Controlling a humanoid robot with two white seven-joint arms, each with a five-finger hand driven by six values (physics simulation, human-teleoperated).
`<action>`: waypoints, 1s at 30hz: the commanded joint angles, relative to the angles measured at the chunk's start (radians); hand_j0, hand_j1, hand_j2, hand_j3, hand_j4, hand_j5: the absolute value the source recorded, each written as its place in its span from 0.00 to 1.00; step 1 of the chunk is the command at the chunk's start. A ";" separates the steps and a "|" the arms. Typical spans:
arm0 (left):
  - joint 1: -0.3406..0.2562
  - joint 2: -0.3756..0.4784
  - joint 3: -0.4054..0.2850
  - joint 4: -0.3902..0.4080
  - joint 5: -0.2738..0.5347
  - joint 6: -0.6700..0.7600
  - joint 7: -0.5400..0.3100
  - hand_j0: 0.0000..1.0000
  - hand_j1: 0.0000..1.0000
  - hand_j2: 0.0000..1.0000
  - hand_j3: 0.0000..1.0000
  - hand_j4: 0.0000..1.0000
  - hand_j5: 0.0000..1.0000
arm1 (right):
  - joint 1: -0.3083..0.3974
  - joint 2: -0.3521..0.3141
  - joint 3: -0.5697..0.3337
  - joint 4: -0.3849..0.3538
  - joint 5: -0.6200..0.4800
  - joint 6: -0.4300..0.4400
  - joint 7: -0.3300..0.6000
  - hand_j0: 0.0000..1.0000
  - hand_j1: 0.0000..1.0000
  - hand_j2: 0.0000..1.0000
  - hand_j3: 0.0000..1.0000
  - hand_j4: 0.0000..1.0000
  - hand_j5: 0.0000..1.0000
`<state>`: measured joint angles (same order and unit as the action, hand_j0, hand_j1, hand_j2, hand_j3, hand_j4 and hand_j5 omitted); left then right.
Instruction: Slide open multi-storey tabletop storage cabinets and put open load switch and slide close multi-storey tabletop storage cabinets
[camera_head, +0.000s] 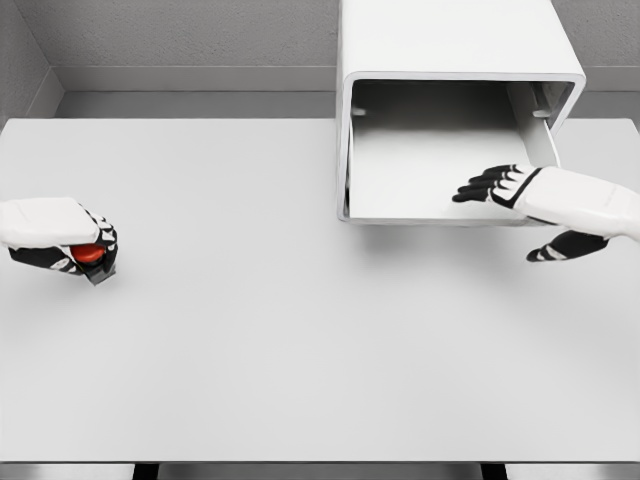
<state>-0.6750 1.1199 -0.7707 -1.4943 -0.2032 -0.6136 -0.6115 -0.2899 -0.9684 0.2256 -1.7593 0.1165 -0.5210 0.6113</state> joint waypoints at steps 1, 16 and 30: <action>-0.003 0.001 0.001 -0.011 0.024 0.003 0.001 0.41 0.41 0.41 0.41 0.41 0.41 | 0.000 -0.006 -0.026 0.000 -0.031 -0.020 0.000 1.00 1.00 1.00 1.00 1.00 1.00; -0.124 -0.117 0.001 -0.058 0.103 0.003 0.001 0.39 0.39 0.39 0.39 0.39 0.39 | 0.465 -0.084 -0.676 0.000 -0.353 -0.090 0.000 1.00 1.00 1.00 1.00 1.00 1.00; -0.213 -0.305 0.001 -0.047 0.180 0.003 0.001 0.38 0.38 0.38 0.38 0.38 0.38 | 0.520 -0.159 -0.359 0.000 -0.268 -0.090 0.000 0.55 0.55 0.55 0.55 0.55 0.55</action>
<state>-0.8958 0.8409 -0.7714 -1.5421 -0.0334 -0.6152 -0.6116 0.1934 -1.1178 -0.2270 -1.7592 -0.1539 -0.6119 0.6109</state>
